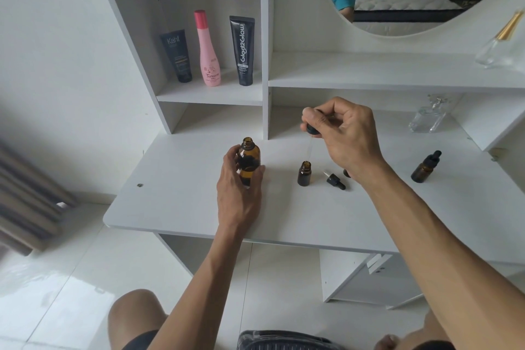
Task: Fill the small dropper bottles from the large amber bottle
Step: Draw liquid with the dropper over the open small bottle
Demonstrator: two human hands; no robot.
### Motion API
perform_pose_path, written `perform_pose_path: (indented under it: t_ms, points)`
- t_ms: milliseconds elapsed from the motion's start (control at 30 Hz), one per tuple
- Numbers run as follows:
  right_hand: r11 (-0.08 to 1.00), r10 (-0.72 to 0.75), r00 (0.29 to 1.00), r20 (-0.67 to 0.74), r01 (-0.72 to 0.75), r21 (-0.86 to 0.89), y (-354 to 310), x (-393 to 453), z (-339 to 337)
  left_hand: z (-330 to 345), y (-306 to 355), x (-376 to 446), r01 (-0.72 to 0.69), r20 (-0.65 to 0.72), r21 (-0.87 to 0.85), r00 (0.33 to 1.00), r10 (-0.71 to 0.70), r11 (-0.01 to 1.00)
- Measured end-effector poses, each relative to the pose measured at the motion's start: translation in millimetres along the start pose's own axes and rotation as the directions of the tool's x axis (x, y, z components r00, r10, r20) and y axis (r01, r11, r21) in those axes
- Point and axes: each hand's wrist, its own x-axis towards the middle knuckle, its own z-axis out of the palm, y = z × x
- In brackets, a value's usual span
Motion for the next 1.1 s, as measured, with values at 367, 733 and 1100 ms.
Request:
perform_pose_path:
  t_ms: [367,733,1100]
  points:
    - [0.998,0.025,0.999,-0.021,-0.024,0.059,-6,-3,-2,-1,0,-1,0.007,0.003,-0.001,1.0,-0.007,1.0]
    - [0.967,-0.086,0.996,0.001,0.083,0.241,-51,14,38,0,1,0,0.017,0.012,-0.008,1.0,-0.017,1.0]
    - [0.981,-0.105,0.991,0.079,0.09,0.172,-54,24,79,-3,3,-2,0.045,0.033,-0.008,0.998,-0.045,0.999]
